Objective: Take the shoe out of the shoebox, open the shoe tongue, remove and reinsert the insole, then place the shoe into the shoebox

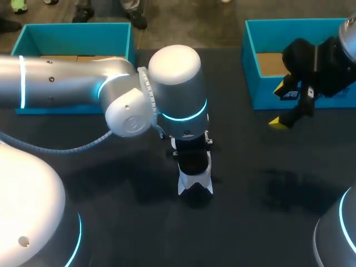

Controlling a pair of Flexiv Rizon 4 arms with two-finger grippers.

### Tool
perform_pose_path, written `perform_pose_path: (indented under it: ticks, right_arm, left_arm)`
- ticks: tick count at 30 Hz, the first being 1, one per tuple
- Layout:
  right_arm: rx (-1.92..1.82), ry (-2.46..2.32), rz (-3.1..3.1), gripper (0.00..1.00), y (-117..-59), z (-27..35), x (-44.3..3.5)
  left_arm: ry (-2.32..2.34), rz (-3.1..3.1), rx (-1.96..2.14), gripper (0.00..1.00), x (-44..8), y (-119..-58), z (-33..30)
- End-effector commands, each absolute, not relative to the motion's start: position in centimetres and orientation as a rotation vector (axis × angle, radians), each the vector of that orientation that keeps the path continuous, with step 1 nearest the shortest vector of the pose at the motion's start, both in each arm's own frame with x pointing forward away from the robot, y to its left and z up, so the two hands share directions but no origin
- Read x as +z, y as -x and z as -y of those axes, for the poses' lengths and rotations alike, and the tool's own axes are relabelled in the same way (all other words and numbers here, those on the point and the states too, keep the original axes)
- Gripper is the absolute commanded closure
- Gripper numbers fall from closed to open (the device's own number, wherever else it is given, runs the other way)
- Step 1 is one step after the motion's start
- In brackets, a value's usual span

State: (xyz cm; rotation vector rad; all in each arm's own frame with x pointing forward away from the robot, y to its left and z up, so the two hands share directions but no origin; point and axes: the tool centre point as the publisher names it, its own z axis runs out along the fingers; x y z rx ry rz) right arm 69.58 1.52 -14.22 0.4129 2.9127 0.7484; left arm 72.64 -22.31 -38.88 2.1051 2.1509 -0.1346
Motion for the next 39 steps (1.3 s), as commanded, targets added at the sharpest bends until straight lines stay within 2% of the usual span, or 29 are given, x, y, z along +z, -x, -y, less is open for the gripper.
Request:
perform_pose_path:
  ticks: [1,18,32,35,37,39]
  right_arm:
    - [0.744,-0.414,-2.916,0.0,-69.8,-1.7,-14.3]
    - [0.744,-0.414,-2.916,0.0,-69.8,-1.7,-14.3]
    - [0.744,-0.414,-2.916,0.0,-69.8,-1.7,-14.3]
    - [0.744,-0.414,-2.916,0.0,-69.8,-1.7,-14.3]
    - [0.744,-0.414,-2.916,0.0,-69.8,-1.7,-14.3]
    - [0.744,-0.414,-2.916,0.0,-69.8,-1.7,-14.3]
  left_arm:
    - [-2.059,-2.122,-0.035,1.0,-36.5,-72.3,21.1]
    - [-2.035,-2.122,0.022,1.0,-36.3,-73.0,20.9]
    - [-1.868,-2.106,0.242,1.0,-34.7,-76.2,21.6]
    - [-1.847,-2.124,0.254,0.94,-34.7,-77.0,21.3]
    - [-1.847,-2.127,0.264,0.8,-34.7,-77.3,21.1]
    - [-1.849,-2.133,0.282,0.71,-34.7,-77.4,21.0]
